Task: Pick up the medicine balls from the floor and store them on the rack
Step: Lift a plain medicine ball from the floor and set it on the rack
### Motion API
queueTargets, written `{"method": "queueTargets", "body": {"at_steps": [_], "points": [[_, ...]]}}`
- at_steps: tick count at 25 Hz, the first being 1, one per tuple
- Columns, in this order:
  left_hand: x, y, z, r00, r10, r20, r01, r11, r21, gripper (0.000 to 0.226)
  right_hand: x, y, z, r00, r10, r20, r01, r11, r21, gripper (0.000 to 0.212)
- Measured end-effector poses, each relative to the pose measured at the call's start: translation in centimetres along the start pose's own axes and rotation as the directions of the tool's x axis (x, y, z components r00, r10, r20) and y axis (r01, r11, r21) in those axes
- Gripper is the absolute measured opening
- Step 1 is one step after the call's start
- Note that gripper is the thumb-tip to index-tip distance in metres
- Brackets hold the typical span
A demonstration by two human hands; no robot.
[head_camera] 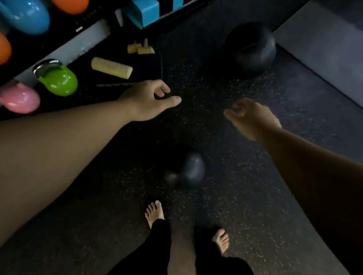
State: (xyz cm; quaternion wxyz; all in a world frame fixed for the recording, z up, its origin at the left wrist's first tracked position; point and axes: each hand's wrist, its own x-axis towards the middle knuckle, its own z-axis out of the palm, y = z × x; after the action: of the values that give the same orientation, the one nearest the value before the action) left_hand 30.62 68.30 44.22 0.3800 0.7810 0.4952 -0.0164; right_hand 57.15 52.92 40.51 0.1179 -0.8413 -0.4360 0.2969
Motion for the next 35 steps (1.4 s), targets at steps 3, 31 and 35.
{"method": "queueTargets", "body": {"at_steps": [3,31,35], "points": [[2.7,-2.3,3.0,0.998,-0.058,-0.007,0.058,0.997,-0.052,0.07,4.0,0.3,3.8,0.998,-0.029,0.06,0.029,1.0,-0.004,0.064],[19.3,-36.9,44.8,0.656,-0.631,0.414,0.717,0.35,-0.603,0.116,25.0,18.6,49.0,0.866,0.124,0.484,-0.319,0.883,0.345,0.122],[17.4,-37.9,45.9,0.607,-0.649,0.459,0.692,0.148,-0.706,0.121,24.1,17.8,49.2,0.884,0.07,0.462,-0.271,0.882,0.385,0.119]]}}
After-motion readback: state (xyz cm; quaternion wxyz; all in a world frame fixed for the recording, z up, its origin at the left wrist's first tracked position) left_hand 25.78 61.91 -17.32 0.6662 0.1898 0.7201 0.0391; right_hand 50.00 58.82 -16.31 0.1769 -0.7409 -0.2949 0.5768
